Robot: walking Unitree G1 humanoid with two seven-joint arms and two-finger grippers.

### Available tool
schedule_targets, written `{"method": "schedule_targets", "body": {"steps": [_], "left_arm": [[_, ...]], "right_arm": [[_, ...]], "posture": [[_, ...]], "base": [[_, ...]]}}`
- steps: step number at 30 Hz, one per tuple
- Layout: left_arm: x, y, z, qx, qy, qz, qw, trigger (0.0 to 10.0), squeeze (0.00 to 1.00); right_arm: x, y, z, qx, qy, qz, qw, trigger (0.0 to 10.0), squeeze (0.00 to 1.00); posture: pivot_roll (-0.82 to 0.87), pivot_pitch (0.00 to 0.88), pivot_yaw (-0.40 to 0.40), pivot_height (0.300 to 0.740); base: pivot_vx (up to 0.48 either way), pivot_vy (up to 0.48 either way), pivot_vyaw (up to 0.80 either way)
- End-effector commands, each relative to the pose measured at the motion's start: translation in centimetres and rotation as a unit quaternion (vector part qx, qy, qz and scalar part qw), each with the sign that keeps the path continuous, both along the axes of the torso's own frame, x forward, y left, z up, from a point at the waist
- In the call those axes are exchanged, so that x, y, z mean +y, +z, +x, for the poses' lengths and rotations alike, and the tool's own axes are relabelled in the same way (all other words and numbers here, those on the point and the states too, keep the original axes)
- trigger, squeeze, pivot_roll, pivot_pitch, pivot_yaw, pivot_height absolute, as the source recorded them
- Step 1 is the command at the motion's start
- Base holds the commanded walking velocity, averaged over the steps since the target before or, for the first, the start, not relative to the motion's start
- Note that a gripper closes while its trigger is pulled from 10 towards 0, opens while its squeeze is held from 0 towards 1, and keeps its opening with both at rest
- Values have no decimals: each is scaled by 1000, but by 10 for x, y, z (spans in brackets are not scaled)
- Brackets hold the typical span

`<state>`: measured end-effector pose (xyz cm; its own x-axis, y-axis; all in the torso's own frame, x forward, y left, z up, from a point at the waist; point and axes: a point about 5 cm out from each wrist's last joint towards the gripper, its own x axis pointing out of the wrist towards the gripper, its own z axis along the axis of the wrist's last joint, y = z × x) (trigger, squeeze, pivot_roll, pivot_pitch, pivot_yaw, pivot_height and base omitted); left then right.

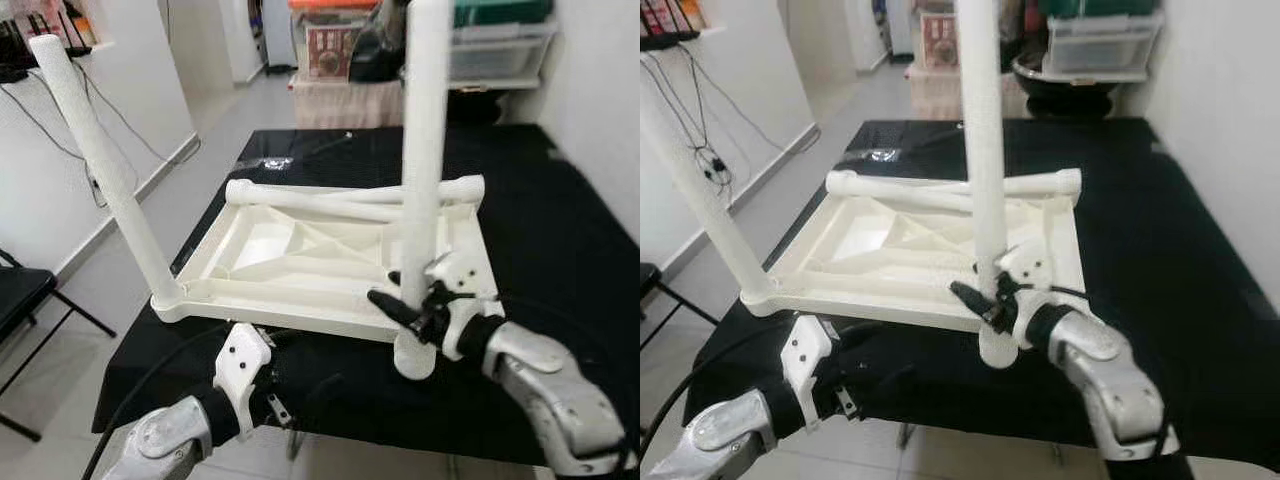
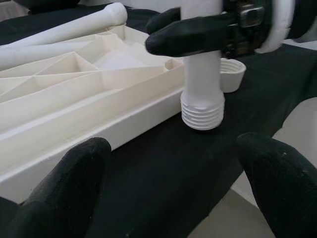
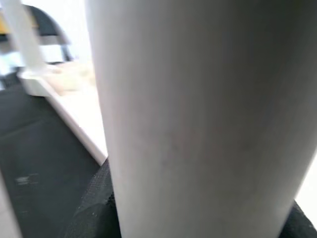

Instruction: Building children table

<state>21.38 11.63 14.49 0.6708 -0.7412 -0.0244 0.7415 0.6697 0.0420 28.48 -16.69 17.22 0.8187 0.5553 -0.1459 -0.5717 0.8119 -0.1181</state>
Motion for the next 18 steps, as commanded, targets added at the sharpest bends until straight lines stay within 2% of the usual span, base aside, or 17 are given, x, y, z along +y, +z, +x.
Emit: {"method": "schedule_targets", "body": {"steps": [1,3,4,5,7,10,11,12,13,14,18], "left_arm": [[3,2,0,3,3,2,1000,10000,0],[3,14,6,-11,10,-14,1000,10000,0],[3,14,6,-11,10,-14,1000,10000,0],[3,27,12,-24,15,-36,999,10000,0],[1,66,27,-70,13,-92,993,10000,0],[0,101,38,-113,2,-134,985,10000,0],[-2,119,43,-138,-11,-148,979,10000,0],[-2,119,43,-138,-11,-148,979,10000,0],[-4,136,46,-159,-26,-162,973,10000,0],[-10,162,51,-185,-63,-189,962,10000,0],[-17,178,57,-193,-95,-205,955,10000,0]], "right_arm": [[-1,8,2,-13,-1,18,1000,10000,0],[-1,28,0,-40,29,69,996,10000,0],[-1,28,0,-40,29,69,996,10000,0],[0,42,-2,-59,51,101,992,10000,0],[0,68,-2,-93,75,142,983,10000,0],[2,82,5,-110,67,152,980,10000,0],[5,84,10,-116,56,130,983,10000,0],[5,84,10,-116,56,130,983,10000,0],[9,84,15,-121,44,108,986,10000,0],[19,82,22,-135,32,54,989,10000,0],[31,80,23,-152,38,9,988,10000,0]], "posture": [[-41,78,22,740],[-43,78,22,740],[-43,78,22,740],[-45,74,20,740],[-46,72,18,740],[-49,64,15,740],[-50,62,16,740],[-50,62,16,740],[-46,53,14,740],[-45,46,15,740],[-48,35,18,740]], "base": [[0,0,0],[0,0,0],[0,0,0],[0,0,0],[0,0,0],[0,0,0],[0,0,0],[0,0,0],[0,0,0],[0,0,0],[0,0,0]]}}
